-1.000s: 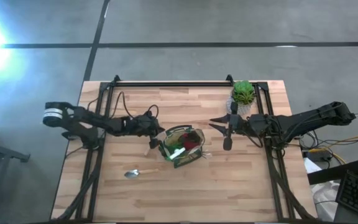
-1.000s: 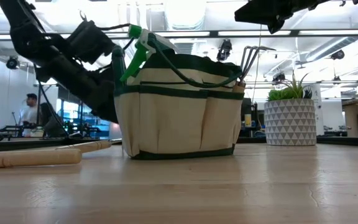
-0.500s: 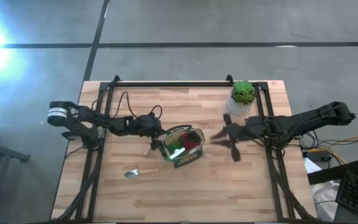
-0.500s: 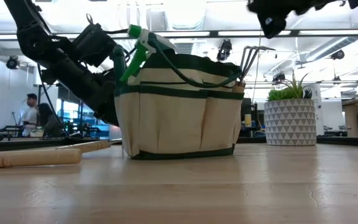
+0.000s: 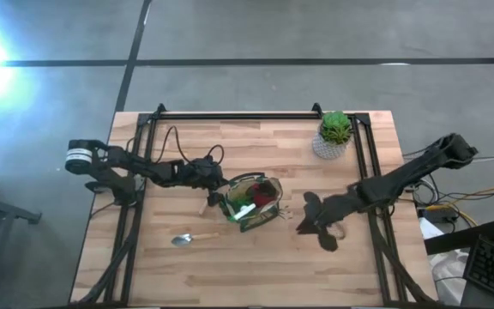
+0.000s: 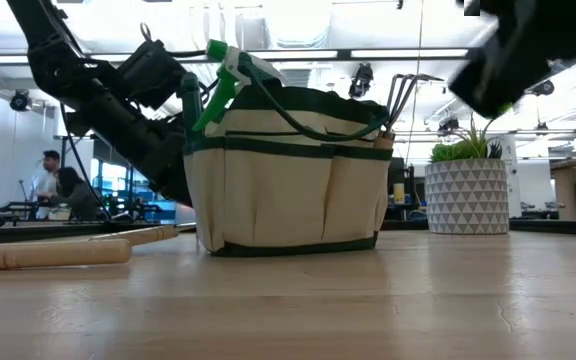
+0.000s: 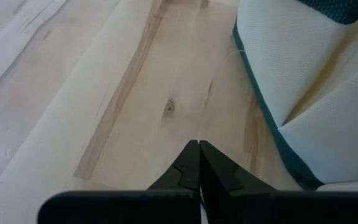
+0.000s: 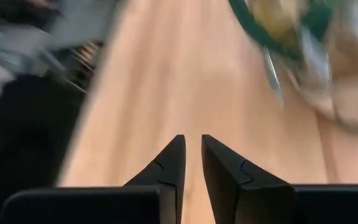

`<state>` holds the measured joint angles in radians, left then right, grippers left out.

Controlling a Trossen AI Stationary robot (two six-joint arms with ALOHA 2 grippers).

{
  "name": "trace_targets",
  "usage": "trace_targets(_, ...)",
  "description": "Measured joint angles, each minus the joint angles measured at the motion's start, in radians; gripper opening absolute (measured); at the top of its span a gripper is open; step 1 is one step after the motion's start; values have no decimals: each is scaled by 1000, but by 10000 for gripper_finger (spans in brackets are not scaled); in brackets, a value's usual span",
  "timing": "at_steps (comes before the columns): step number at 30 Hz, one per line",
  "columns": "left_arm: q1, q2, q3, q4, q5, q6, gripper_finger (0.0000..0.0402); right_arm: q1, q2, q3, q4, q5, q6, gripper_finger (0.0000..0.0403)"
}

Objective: Pick & Place Garden tools in Gardening bag
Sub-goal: Adjust the green gardening bag

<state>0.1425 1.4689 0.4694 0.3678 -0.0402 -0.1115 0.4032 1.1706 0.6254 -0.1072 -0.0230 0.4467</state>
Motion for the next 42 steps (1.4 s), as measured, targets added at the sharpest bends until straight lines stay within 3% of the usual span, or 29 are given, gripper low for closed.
trace_targets(4, 0, 0, 0, -4, 0, -2, 2, 20, 90, -7, -73, 106, 44, 33)
trace_targets(8, 0, -2, 0, -3, 0, -2, 1, 10, 174, -31, -19, 180, 8, 25)
trace_targets(19, 5, -13, 0, -2, 5, -1, 1, -50, 274, -74, 391, 137, -133, 17)
trace_targets(26, 6, -14, 0, -2, 14, -20, 1, -50, 287, -74, 436, 179, -167, 17)
trace_targets(42, -6, -14, 0, 6, 188, -156, 0, -55, 366, -74, 500, 175, -163, 18)
